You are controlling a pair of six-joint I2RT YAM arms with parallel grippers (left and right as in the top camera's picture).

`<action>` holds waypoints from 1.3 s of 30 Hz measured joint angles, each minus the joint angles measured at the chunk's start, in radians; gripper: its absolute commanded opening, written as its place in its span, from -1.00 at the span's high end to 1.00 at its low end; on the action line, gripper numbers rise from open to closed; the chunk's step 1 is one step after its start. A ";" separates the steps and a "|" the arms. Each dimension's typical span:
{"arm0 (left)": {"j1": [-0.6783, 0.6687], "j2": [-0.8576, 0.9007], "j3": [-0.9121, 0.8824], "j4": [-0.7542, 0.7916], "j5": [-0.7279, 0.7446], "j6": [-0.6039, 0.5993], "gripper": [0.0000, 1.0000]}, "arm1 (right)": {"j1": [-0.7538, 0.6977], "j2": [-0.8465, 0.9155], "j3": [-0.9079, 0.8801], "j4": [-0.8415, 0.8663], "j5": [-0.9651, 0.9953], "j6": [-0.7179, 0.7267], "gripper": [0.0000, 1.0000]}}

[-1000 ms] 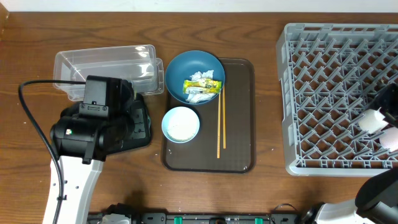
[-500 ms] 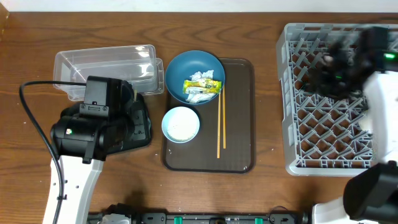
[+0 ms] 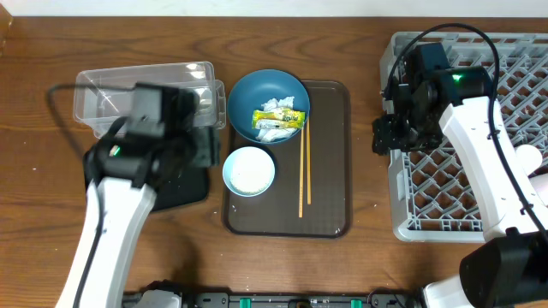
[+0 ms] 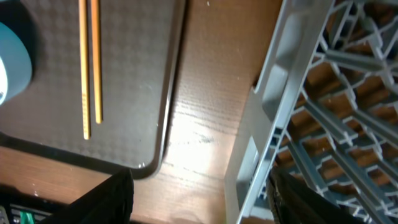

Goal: Sort waste into correct bins and load items into the dishwasher rack
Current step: 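Reach the left gripper to the yellow snack wrapper on the blue plate, then grasp the wrapper and drop it into the clear plastic container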

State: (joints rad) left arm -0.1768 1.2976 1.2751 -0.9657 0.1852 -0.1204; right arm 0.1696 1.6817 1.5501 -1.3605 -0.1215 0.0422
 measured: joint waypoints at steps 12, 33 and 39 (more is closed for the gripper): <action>-0.135 0.410 0.196 0.284 0.000 0.309 -0.47 | 0.000 0.000 0.000 -0.031 0.026 0.002 -0.41; -0.138 0.722 0.196 0.449 0.019 0.469 -0.57 | 0.000 0.000 0.000 -0.046 0.026 0.002 -0.42; -0.140 0.779 0.196 0.480 0.063 0.469 -0.58 | 0.000 0.000 0.000 -0.052 0.026 0.002 -0.43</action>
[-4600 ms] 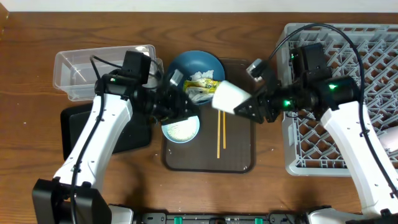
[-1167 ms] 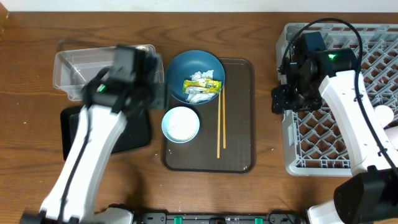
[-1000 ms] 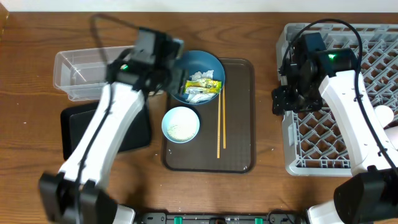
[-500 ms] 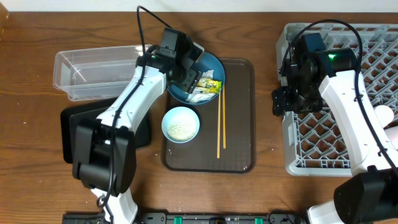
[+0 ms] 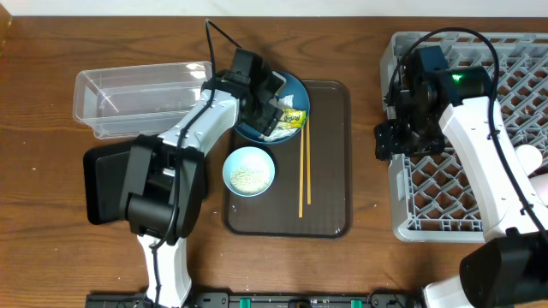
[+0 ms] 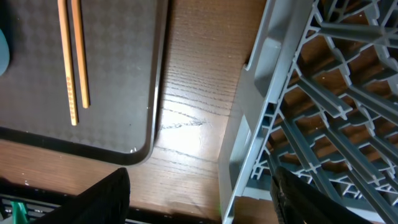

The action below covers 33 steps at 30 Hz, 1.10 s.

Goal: Sort waste into correct bins and load items into the dishwasher rack
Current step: 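Grasp the wrapper and drop it into the clear plastic container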

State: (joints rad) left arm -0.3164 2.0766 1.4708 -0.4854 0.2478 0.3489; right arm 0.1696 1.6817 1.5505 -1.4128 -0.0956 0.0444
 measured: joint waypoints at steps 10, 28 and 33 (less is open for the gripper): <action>-0.014 0.027 0.000 0.002 0.018 0.001 0.02 | 0.000 0.000 0.000 -0.005 0.000 0.000 -0.43; -0.014 -0.050 0.000 -0.080 -0.010 -0.007 0.88 | 0.000 0.000 0.000 -0.013 0.000 0.000 -0.43; 0.004 -0.232 0.000 -0.079 -0.077 -0.052 0.88 | 0.000 0.000 0.000 -0.013 0.000 0.000 -0.43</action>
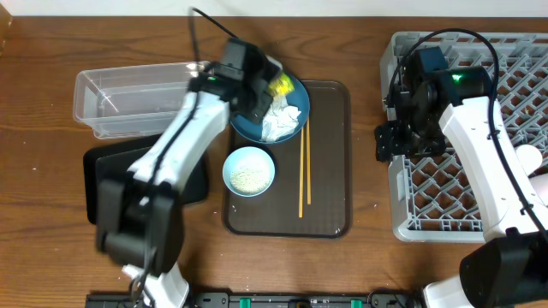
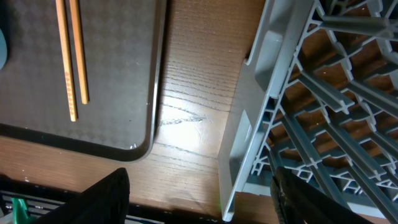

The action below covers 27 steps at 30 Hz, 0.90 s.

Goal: Sort waste into correct bins and load items into the dishwasher rack
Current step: 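Grasp the wrapper and drop it into the clear plastic container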

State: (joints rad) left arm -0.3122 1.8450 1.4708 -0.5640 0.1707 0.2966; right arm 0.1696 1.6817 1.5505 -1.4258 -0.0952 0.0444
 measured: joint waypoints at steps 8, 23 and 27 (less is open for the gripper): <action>0.127 -0.123 0.005 -0.011 -0.040 -0.035 0.88 | 0.000 0.000 0.000 -0.003 0.000 0.000 -0.44; 0.349 -0.119 0.005 0.051 -0.046 -0.084 -0.09 | 0.000 0.000 0.000 -0.011 0.000 0.000 -0.45; 0.332 -0.119 0.005 0.031 0.027 -0.145 -0.09 | 0.000 0.000 0.000 -0.014 0.000 0.000 -0.45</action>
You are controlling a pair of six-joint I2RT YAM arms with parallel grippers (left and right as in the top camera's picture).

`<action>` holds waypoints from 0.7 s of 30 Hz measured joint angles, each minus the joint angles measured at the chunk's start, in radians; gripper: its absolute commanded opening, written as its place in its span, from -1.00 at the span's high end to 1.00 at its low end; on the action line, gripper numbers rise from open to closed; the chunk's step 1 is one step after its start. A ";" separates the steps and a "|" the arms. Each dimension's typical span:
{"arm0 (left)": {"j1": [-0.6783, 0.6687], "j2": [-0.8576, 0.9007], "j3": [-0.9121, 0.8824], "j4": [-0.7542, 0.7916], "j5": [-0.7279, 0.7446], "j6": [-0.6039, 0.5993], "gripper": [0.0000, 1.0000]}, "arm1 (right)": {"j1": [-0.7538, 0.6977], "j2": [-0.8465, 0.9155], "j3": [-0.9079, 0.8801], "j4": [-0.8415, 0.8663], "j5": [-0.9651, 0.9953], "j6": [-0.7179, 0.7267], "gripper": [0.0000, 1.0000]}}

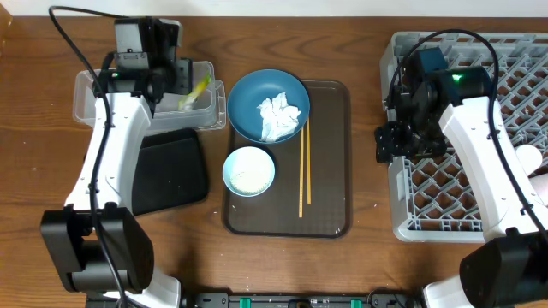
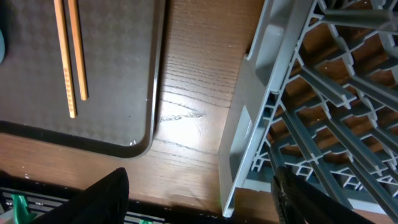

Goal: Sort waste into correct bins and load items into the dishwasher rack
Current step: 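Grasp the wrapper and drop it into the clear plastic container, then reach the left gripper to the white tissue on the blue plate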

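My left gripper (image 1: 183,81) is shut on a yellow-green wrapper (image 1: 196,91), which hangs over the right end of the clear plastic bin (image 1: 94,103). A crumpled white tissue (image 1: 278,118) lies in the blue bowl (image 1: 244,103) at the back of the brown tray (image 1: 330,214). A small light-blue bowl (image 1: 249,170) and a pair of chopsticks (image 1: 303,167) also sit on the tray. My right gripper (image 1: 390,141) hangs open at the left edge of the grey dishwasher rack (image 1: 479,205). The rack edge (image 2: 249,124) and bare wood lie between its fingers (image 2: 106,199).
A black bin (image 1: 171,175) lies on the table in front of the clear one, left of the tray. A white item (image 1: 531,158) sits in the rack at its right side. The chopsticks (image 2: 69,56) and tray corner (image 2: 134,140) show in the right wrist view.
My left gripper has gone from above the blue bowl's far rim to over the clear bin, carrying the yellow-green wrapper. The right arm has stayed put.
My left arm was first over the black bin, with the wrapper lying on the tissue in the blue bowl. Then the gripper was down on the wrapper, then held it above the bowl, and now holds it over the clear bin. The right gripper stayed open beside the rack.
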State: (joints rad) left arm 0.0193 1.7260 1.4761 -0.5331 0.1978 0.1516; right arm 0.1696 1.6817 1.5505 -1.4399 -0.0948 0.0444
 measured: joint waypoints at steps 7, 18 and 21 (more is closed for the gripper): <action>-0.106 0.015 0.000 -0.006 0.127 -0.070 -0.17 | 0.000 0.000 0.000 0.000 0.000 0.000 -0.45; -0.263 0.231 0.000 0.074 0.166 -0.088 -0.30 | 0.000 0.000 0.000 0.000 0.000 0.000 -0.46; -0.287 0.285 0.000 0.118 0.167 -0.090 -0.30 | 0.000 0.000 0.000 -0.002 0.001 0.000 -0.46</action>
State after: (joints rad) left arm -0.2680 2.0109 1.4761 -0.4152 0.3645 0.0620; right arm 0.1696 1.6817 1.5505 -1.4422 -0.0937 0.0444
